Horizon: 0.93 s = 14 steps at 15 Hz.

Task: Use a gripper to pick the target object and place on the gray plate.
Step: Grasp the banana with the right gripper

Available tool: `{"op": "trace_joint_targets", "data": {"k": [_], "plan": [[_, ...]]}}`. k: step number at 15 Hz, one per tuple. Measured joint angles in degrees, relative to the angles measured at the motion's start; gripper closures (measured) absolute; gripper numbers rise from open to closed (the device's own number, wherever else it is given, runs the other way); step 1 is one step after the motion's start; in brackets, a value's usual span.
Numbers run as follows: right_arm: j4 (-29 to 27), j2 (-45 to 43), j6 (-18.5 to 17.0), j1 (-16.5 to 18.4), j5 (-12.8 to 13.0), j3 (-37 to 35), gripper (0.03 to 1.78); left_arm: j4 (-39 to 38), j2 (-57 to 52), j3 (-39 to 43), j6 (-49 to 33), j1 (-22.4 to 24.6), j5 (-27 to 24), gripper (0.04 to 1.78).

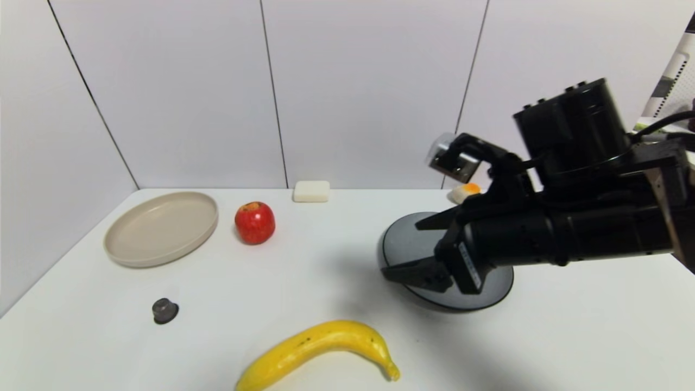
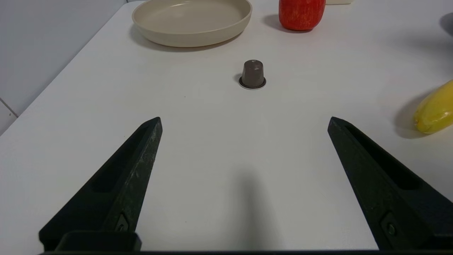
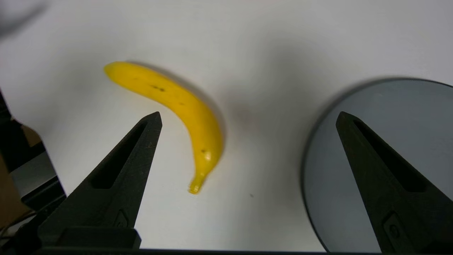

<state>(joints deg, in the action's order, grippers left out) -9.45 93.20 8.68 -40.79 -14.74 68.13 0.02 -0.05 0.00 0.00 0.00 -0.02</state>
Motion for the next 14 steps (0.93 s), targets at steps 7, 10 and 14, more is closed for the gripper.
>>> {"op": "trace_joint_targets", "data": {"k": [7,10,14], "plan": [[19.53,8.45,8.44,-7.30,-5.63,-7.06,0.11,-0.02,0.00,0.00,0.02,0.00,0.02,0.13],[29.56,11.87,10.74,-7.30,-8.66,-10.58,0.11,-0.02,0.00,0.00,0.00,0.00,0.02,0.13],[35.00,15.13,16.86,-6.84,-12.79,-14.30,0.11,-0.02,0.00,0.00,0.00,0.00,0.02,0.13]]}}
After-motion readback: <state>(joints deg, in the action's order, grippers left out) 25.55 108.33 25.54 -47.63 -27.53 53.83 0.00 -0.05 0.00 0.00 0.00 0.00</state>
